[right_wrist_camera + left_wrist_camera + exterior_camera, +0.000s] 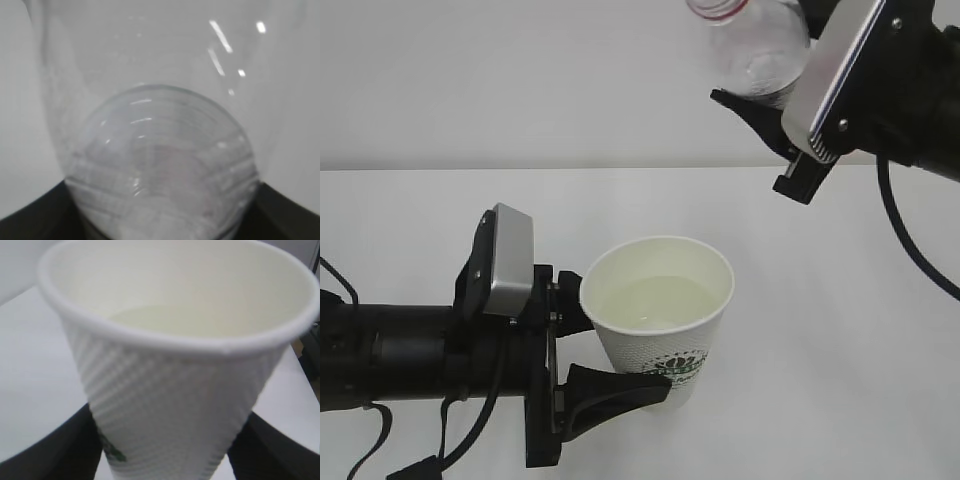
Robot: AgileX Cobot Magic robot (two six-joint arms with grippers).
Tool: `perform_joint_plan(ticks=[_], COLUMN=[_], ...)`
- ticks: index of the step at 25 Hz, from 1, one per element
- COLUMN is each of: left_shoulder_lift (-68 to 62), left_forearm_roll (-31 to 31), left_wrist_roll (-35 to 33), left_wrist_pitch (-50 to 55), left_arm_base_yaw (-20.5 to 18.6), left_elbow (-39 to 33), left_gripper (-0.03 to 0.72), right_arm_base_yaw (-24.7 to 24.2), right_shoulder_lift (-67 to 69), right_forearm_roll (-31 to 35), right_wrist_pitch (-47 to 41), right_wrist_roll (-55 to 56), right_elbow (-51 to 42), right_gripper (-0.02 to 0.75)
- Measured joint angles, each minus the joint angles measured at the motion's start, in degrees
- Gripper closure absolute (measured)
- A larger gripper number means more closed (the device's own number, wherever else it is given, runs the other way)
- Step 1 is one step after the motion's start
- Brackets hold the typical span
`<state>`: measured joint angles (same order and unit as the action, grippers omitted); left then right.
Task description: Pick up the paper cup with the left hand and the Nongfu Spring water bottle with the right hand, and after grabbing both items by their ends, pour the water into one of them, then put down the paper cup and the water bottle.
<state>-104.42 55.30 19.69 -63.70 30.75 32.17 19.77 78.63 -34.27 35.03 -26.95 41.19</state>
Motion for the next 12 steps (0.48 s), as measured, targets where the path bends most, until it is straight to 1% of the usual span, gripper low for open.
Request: perform_joint_plan(ticks=[12], left_shoulder_lift=[0.00], left_forearm_roll=[0.00], left_wrist_roll=[-0.04], left_wrist_pitch=[0.00], left_arm_base_yaw=[0.00], left_elbow=[0.00], left_gripper=[0.160], right_arm_base_yaw=[0.00], right_shoulder_lift=[0.00], right_forearm_roll=[0.10], right_wrist_pitch=[0.00], right_wrist_roll=[7.07], right_elbow=[0.00], right_gripper=[0.235])
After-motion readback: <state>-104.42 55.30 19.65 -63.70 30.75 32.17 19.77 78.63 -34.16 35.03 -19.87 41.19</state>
